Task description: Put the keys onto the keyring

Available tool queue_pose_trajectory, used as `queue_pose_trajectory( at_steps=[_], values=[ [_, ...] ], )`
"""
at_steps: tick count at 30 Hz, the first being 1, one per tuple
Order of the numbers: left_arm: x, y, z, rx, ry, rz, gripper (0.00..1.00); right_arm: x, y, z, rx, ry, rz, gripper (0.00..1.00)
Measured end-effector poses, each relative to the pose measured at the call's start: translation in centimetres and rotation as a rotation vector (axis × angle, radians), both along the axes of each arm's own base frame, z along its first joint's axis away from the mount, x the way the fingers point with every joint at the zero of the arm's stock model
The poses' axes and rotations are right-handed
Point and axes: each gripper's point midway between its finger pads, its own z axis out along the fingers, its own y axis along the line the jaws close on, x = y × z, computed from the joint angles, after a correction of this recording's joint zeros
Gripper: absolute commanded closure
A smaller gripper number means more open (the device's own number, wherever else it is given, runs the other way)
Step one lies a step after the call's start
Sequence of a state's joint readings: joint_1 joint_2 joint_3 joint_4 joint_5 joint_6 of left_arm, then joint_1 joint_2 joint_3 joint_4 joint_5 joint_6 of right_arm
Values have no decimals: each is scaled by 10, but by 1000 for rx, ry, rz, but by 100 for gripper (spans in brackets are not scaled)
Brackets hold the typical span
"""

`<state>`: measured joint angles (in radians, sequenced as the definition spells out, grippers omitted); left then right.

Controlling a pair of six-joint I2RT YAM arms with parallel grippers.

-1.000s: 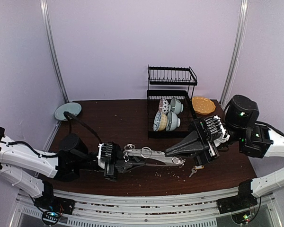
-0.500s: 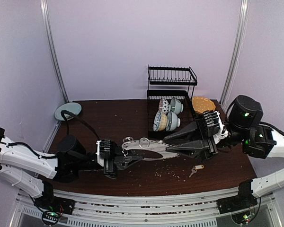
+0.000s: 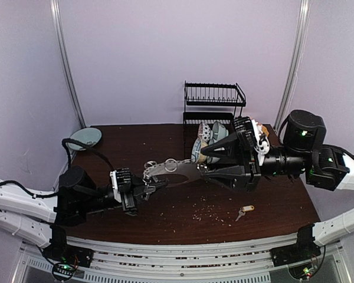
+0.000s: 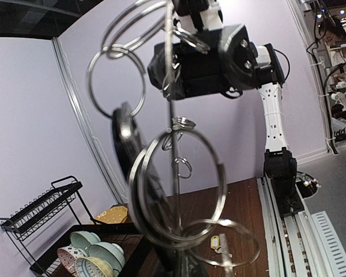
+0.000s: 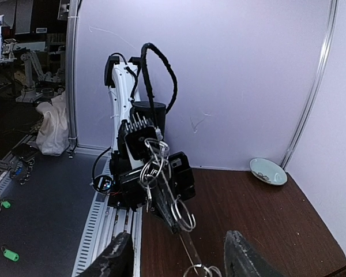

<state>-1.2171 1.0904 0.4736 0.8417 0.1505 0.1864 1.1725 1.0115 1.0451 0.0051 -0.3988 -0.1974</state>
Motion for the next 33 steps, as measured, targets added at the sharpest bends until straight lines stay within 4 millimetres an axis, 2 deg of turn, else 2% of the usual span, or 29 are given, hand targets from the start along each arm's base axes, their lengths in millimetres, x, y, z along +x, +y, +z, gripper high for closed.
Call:
queue_pose_trajectory(
  at_steps=[2, 6, 9, 11, 20, 30, 33],
  values=[
    [2, 0, -4, 21, -6, 14, 100, 6, 4, 15, 8, 30, -24, 55],
    [4, 1, -8, 44, -15, 30, 100, 10, 5, 25, -3, 48, -45, 54],
    [4, 2, -6, 43, -24, 33, 100, 10, 5, 16, -45, 59, -47, 48],
    [3, 3, -6, 45, -25, 33, 100, 10, 5, 5, -85, 69, -47, 47],
    [3, 2, -11, 62, -22, 31, 100, 20, 25, -32, -217, 72, -54, 66],
    [3, 2, -12, 67, -24, 28, 100, 21, 26, -34, -227, 33, -46, 87],
    [2, 2, -11, 66, -24, 24, 100, 19, 26, -34, -230, 17, -32, 97]
  ],
)
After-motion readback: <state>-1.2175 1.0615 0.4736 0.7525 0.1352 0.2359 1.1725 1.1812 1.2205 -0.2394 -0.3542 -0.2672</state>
